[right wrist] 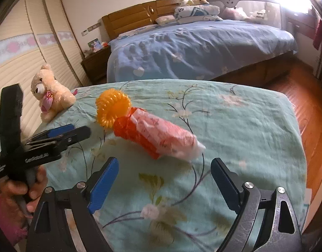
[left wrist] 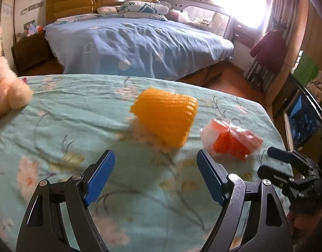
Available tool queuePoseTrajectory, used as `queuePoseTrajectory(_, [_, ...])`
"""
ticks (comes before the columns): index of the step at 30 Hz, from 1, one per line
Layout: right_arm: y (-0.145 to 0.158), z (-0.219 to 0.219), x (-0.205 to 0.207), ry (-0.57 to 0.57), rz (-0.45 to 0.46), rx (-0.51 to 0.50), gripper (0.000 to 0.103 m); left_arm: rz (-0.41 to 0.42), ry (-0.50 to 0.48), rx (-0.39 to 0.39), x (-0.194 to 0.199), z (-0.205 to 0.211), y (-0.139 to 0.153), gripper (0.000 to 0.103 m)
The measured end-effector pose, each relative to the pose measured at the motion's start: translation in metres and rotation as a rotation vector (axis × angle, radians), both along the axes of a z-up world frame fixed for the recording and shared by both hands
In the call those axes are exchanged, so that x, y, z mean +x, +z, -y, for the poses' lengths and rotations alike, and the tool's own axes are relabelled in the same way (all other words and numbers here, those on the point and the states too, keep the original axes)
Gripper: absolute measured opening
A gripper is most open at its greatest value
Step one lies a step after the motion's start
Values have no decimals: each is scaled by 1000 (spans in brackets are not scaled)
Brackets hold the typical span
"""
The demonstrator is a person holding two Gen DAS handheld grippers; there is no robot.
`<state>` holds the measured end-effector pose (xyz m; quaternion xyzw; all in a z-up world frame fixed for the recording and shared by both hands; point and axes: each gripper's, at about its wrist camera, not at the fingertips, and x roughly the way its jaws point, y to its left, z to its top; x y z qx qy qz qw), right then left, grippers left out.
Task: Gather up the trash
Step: 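Move both open tools back over the orange items on the bed, then grasp the orange foam net with the left tool while the right tool grasps the orange-white wrapper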
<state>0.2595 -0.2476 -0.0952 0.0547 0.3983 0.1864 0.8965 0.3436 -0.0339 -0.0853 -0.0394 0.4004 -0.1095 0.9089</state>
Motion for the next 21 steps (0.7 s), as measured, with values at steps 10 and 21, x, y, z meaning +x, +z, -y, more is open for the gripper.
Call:
queuePoseTrajectory(10, [-4, 0, 20, 39, -12, 1, 91, -29, -38, -37, 35, 5, -12, 25])
queuePoseTrajectory(21, [-7, -30, 40, 78, 4, -66, 70, -38, -66, -58, -13, -14, -10, 13])
